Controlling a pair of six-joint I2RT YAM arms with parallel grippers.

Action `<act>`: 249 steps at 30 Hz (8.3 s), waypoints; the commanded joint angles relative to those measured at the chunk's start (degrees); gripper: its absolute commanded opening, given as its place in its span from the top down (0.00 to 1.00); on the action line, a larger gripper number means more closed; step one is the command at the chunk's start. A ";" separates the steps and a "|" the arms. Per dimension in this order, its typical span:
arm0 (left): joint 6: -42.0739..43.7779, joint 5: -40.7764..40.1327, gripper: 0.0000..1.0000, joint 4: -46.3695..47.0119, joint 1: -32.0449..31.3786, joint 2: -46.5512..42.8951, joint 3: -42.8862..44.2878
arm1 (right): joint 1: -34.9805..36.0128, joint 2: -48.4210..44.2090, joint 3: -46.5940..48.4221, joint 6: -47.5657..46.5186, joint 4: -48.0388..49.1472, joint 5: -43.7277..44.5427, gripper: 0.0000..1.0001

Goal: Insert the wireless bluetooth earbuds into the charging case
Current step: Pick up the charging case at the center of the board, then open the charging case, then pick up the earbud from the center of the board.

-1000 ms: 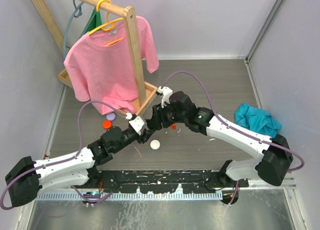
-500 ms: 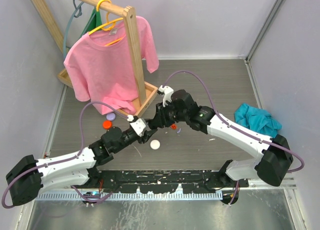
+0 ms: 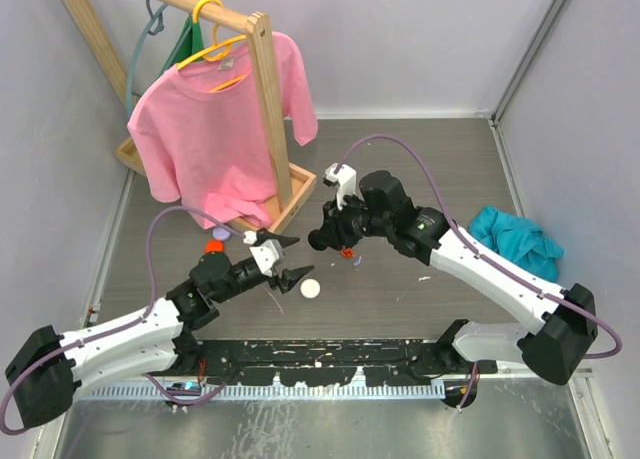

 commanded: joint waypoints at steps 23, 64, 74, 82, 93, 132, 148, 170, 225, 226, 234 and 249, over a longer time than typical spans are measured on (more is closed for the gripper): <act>-23.20 38.63 0.57 21.27 15.82 12.18 5.71 | -0.08 -4.80 4.41 -28.24 -3.09 -21.69 0.93; -14.69 37.86 1.00 8.43 15.33 2.45 4.06 | -0.08 -6.71 3.23 -24.59 1.19 -13.13 0.56; -14.31 37.27 1.00 7.91 14.82 1.74 3.38 | -0.08 -6.34 2.12 -20.21 4.41 -6.25 0.53; -8.57 28.23 1.00 5.56 14.00 -0.29 -0.61 | -0.19 -3.90 1.73 -14.35 4.38 5.39 0.43; -6.34 19.03 1.00 7.41 13.33 -0.56 -3.91 | -4.34 8.95 0.30 -7.65 1.20 21.34 0.42; -5.20 16.46 1.00 5.52 11.41 2.16 -2.80 | -8.43 27.22 -2.78 -2.78 4.63 24.12 0.56; -4.76 16.82 1.00 4.36 10.81 2.66 -2.18 | -8.87 29.05 -1.70 -3.81 2.69 18.74 0.55; -4.23 16.40 1.00 2.79 10.26 2.73 -1.46 | -9.21 26.09 1.64 -3.46 2.57 23.88 0.50; -3.70 16.44 1.00 1.36 9.69 2.33 -0.96 | -10.38 27.21 3.26 -8.96 0.21 14.39 0.80; -3.70 16.46 1.00 1.31 9.69 2.33 -0.95 | -10.37 27.35 3.34 -9.03 0.38 13.66 0.80; -3.61 16.49 1.00 1.29 9.60 2.23 -0.95 | -10.32 29.42 4.32 -9.82 0.73 12.13 0.75; -3.56 16.72 1.00 1.15 9.48 1.97 -1.02 | -10.37 31.27 5.10 -10.21 0.99 15.61 0.67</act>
